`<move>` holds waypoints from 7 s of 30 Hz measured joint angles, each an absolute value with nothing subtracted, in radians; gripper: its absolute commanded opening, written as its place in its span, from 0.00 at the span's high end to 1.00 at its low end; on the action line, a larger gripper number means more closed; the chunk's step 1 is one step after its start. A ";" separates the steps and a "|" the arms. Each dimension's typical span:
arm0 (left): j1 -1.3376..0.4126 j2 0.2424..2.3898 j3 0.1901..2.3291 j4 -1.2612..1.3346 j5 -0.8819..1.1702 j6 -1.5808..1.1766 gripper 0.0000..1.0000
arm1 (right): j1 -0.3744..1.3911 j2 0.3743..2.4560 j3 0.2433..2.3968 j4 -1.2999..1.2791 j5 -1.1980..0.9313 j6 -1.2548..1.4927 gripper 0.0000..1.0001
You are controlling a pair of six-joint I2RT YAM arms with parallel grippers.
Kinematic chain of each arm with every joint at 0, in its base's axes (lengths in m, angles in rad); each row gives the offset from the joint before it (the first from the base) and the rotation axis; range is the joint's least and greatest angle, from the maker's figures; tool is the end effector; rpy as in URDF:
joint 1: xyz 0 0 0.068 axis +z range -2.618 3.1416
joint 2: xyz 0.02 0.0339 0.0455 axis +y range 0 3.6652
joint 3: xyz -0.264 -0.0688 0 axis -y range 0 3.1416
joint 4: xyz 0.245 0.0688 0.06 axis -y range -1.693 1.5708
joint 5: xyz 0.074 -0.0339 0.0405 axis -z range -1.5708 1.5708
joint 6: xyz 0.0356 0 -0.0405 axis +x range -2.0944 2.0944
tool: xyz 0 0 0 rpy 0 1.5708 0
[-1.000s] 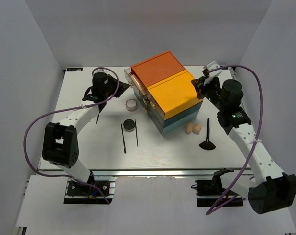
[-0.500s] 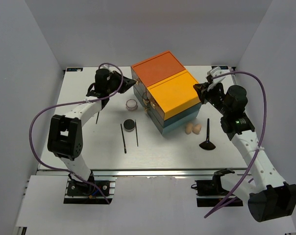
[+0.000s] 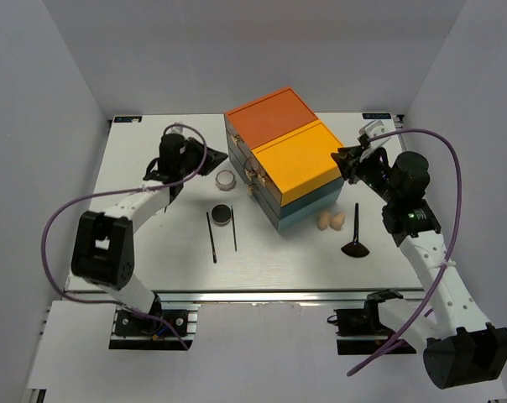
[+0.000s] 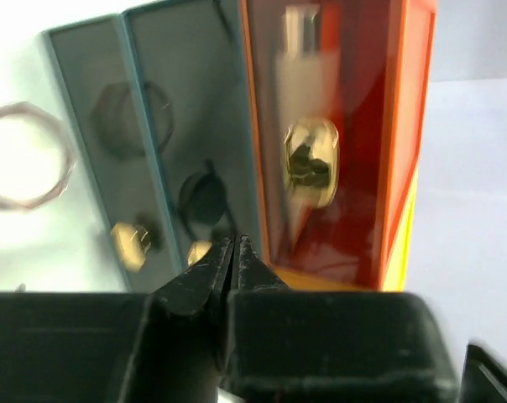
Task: Organize the makeup
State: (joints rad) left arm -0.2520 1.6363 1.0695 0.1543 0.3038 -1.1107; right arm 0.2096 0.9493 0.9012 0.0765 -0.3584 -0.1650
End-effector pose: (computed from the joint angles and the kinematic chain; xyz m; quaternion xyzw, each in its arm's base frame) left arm 0.3606 -0.1038 0.2527 -0.2691 0.7867 -0.4391 0.3404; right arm 0.2137 0.0582 0.3793 -0.2533 0.6500 0.1399 0.7026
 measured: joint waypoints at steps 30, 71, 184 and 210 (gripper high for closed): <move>-0.511 1.549 0.870 0.405 0.454 -1.314 0.72 | 0.151 0.842 0.852 -0.039 -0.583 -0.218 0.20; -0.494 0.830 0.604 -0.096 0.052 -1.180 0.07 | 0.120 1.221 0.643 -0.274 -0.184 -0.160 0.56; -1.202 2.432 1.993 -0.540 -0.588 -0.364 0.42 | -0.464 0.963 0.902 -0.284 -0.561 0.045 0.60; -1.238 1.865 1.655 -0.429 -0.387 -0.411 0.91 | -0.464 0.964 0.902 -0.290 -0.959 -0.086 0.97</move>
